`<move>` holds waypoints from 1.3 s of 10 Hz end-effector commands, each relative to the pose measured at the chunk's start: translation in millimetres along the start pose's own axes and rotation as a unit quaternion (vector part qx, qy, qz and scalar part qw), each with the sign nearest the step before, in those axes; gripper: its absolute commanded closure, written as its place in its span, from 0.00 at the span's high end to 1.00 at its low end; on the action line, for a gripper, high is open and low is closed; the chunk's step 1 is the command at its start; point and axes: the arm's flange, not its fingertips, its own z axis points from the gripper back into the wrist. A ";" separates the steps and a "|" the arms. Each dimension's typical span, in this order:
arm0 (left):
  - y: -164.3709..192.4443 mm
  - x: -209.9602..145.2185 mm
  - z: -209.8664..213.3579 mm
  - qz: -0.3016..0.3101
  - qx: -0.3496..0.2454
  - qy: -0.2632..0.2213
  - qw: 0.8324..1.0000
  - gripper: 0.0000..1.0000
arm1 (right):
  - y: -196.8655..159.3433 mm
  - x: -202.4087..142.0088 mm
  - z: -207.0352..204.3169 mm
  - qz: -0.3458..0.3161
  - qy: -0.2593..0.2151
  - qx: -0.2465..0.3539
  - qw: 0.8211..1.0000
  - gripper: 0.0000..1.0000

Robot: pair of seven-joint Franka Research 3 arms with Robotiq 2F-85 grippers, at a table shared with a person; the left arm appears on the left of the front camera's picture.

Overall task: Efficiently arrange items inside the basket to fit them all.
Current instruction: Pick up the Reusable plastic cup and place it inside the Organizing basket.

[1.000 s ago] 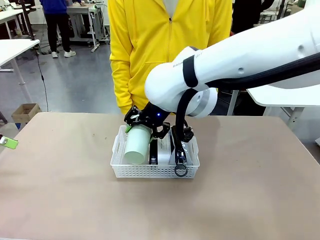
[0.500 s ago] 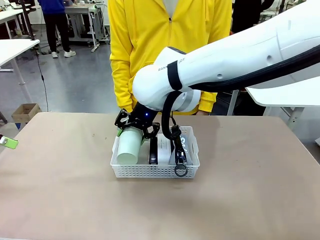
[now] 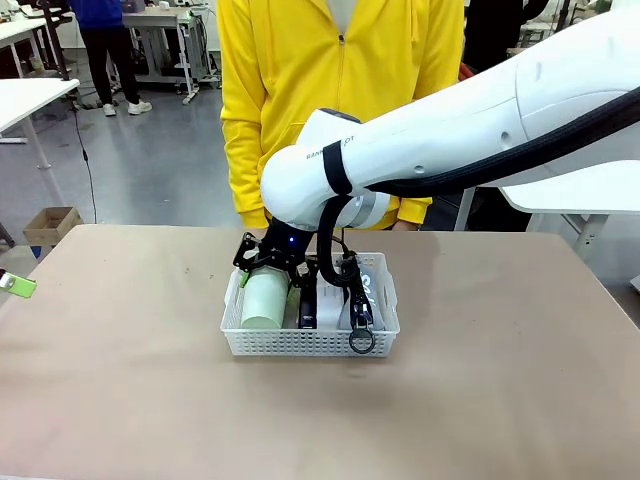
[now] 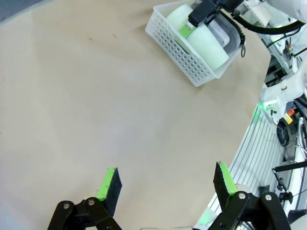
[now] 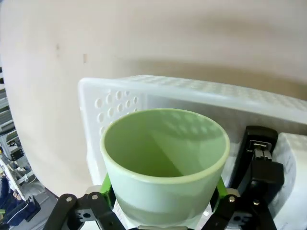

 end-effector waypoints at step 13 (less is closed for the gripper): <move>-2.4 -1.5 0.3 0.002 0.004 0.003 1.000 1.00 | -0.7 7.8 8.2 0.008 0.011 0.012 1.000 1.00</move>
